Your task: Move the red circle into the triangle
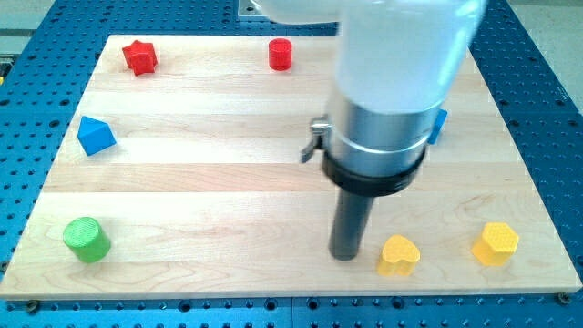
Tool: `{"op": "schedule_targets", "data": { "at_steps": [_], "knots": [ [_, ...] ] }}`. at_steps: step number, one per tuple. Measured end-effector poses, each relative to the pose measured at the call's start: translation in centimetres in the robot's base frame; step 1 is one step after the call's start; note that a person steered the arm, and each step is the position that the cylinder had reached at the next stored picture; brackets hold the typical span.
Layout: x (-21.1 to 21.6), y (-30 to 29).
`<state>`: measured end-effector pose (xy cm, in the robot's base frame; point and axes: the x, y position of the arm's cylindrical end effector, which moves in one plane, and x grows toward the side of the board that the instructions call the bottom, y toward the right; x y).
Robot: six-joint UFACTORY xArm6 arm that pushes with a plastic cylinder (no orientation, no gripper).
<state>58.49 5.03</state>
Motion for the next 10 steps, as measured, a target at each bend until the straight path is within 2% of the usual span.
{"op": "schedule_targets", "data": {
  "at_steps": [1,2,3,4,5,6,9,10],
  "knots": [
    [3.1,-0.3],
    [3.0,2.6],
    [0.5,9.9],
    [-1.2,10.6],
    [-6.1,7.2],
    [-8.6,7.0],
    [-9.7,5.5],
    [-11.0,-0.6]
  ]
}}
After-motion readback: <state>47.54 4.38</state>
